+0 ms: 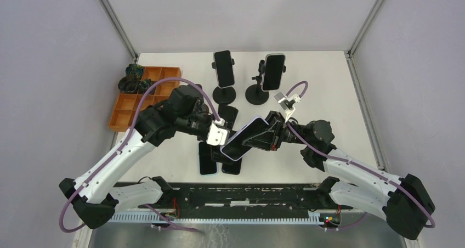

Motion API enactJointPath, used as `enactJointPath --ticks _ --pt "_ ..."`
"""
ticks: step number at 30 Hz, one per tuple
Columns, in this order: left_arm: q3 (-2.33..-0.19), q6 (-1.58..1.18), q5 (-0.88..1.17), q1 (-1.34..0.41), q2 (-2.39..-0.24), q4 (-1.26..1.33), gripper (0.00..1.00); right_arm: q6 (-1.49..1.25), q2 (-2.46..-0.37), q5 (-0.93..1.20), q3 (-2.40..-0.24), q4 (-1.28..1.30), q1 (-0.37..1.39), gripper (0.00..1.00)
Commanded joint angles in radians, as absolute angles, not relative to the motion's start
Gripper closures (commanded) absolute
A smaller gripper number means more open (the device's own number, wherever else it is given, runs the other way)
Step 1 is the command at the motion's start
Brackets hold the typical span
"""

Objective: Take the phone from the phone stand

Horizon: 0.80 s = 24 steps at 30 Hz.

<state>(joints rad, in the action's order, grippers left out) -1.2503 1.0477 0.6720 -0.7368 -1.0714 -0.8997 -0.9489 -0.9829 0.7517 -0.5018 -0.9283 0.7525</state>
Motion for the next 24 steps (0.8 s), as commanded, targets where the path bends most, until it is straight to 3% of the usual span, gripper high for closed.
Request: enactJointPath --ticks 1,11,17,24 --pt "-1.227 1.173 0.579 -0.729 -1.057 -1.009 0.98 -0.971 -0.907 0.743 -0.589 -1.014 0.697 1.00" --pt "-1.200 1.237 0.563 -0.728 -1.053 -1.053 0.98 -0.965 -0.891 0.761 -0.649 -1.001 0.652 1.00" --pt "-1.265 1.129 0.654 -0.728 -1.089 -1.091 0.98 -1.008 -0.930 0.741 -0.617 -1.065 0.651 0.98" --pt "-1.342 1.051 0.743 -0.727 -1.143 -1.132 0.98 -1.136 -1.016 0.743 -0.588 -1.201 0.652 0.76"
